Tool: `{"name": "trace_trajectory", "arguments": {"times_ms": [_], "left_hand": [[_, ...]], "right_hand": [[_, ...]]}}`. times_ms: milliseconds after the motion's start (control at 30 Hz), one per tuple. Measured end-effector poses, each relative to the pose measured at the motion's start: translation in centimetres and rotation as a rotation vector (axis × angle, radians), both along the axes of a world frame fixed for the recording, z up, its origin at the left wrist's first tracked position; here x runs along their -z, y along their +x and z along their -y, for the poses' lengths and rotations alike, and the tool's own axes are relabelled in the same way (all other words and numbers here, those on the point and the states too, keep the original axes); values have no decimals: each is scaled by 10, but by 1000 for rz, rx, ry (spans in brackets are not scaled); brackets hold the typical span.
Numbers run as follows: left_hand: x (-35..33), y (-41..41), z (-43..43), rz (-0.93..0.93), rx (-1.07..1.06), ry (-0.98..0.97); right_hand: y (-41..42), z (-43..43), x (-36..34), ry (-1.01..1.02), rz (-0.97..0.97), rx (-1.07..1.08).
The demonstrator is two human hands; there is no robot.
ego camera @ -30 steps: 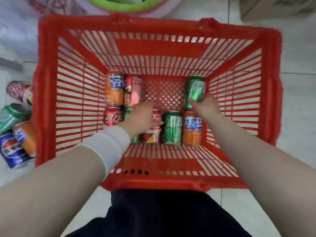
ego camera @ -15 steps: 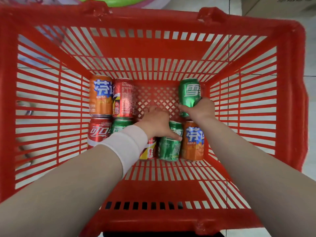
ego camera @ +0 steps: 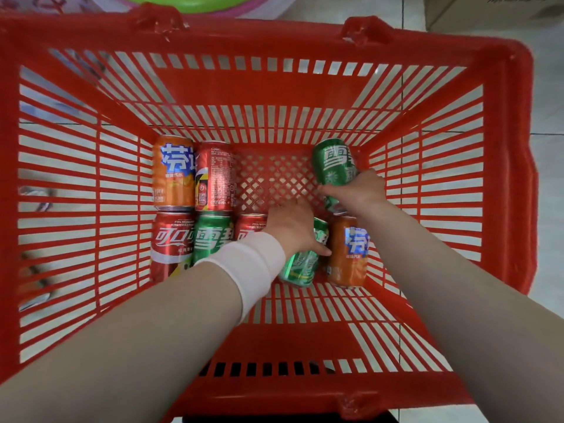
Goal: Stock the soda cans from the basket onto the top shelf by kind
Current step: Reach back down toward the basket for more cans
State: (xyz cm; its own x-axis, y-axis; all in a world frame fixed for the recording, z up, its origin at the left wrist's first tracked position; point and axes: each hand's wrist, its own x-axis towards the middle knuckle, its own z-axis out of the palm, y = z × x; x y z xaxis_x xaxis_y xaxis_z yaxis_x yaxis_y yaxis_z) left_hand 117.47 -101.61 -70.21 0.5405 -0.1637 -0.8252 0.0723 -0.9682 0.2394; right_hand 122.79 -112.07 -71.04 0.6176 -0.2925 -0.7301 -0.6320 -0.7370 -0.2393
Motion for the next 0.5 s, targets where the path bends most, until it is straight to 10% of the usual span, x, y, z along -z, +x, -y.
{"name": "trace_trajectory", "arguments": {"times_ms": [500], "left_hand": [[-126, -12, -67, 130, -536, -279]], "right_hand": [[-33, 12, -145, 431, -46, 259]]}}
